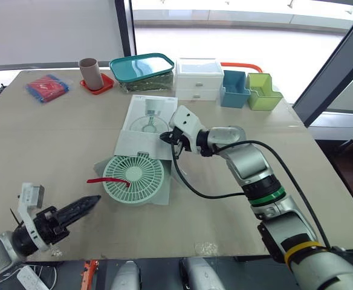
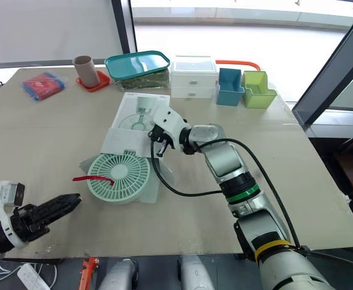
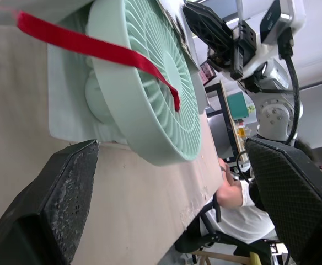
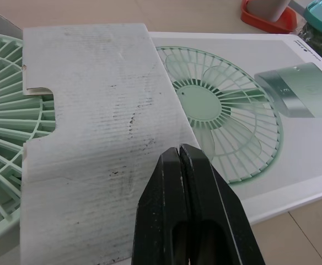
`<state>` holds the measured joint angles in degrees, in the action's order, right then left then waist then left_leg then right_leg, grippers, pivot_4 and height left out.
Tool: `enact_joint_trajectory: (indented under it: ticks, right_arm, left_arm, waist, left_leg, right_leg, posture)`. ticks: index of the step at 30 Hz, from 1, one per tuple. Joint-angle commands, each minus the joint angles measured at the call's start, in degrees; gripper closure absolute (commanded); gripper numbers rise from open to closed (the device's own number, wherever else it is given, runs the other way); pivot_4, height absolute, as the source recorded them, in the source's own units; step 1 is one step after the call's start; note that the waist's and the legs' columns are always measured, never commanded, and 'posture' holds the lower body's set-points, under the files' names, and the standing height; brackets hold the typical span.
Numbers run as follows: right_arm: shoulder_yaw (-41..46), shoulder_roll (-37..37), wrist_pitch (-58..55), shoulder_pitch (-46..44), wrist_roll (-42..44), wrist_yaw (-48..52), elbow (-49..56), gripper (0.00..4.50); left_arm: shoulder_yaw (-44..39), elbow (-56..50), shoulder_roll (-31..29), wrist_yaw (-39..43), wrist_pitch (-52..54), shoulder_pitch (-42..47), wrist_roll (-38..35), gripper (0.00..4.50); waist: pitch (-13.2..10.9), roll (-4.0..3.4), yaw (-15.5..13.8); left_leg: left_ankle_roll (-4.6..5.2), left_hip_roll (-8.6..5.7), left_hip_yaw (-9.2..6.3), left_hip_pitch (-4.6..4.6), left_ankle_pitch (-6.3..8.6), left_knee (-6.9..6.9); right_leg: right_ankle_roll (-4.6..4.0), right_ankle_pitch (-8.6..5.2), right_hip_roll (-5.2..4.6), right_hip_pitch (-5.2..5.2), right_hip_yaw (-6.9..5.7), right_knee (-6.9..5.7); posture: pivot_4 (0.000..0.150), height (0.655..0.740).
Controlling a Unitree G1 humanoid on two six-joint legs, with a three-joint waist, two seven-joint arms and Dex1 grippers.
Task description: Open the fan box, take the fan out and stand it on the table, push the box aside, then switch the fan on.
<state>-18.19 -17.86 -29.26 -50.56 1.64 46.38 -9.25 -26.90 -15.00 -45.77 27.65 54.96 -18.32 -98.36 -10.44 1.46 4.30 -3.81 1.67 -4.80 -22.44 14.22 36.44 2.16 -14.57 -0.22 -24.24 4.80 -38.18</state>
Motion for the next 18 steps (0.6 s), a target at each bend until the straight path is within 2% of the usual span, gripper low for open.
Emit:
enact_joint_trajectory:
  ticks: [1, 9, 18]
  right_arm:
    - [-0.1, 0.3, 0.9, -1.6, -0.4, 0.3, 0.6, 4.5]
    - [0.0, 0.0, 0.6, -1.1, -0.8, 0.3, 1.2, 4.5]
    - [0.3, -0.5, -0.2, -0.6, -1.0, 0.2, 2.2, 4.5]
  left_arm:
    - [0.8, 1.2, 1.1, -1.6, 0.9, 2.5, -2.2, 0.02]
    - [6.0, 8.1, 5.8, -6.5, 2.6, 11.9, -3.5, 0.02]
    - [8.1, 11.2, 9.9, -8.2, 3.8, 17.1, -1.4, 0.02]
  waist:
    - [0.0, 0.01, 0.0]
    - [0.0, 0.09, 0.0]
    - [0.0, 0.09, 0.0]
  left_leg:
    - [0.0, 0.0, 0.0, 0.0, 0.0, 0.0]
    - [-0.02, 0.01, -0.04, 0.0, -0.01, 0.01]
    - [-0.05, 0.0, -0.07, 0.01, -0.03, 0.01]
  right_leg:
    - [0.0, 0.0, 0.0, 0.0, -0.01, 0.0]
    - [-0.03, 0.04, 0.01, 0.0, -0.06, -0.05]
    - [-0.05, 0.13, -0.02, 0.0, -0.1, -0.09]
  posture:
    - [0.15, 0.74]
    - [0.15, 0.74]
    - [0.15, 0.74]
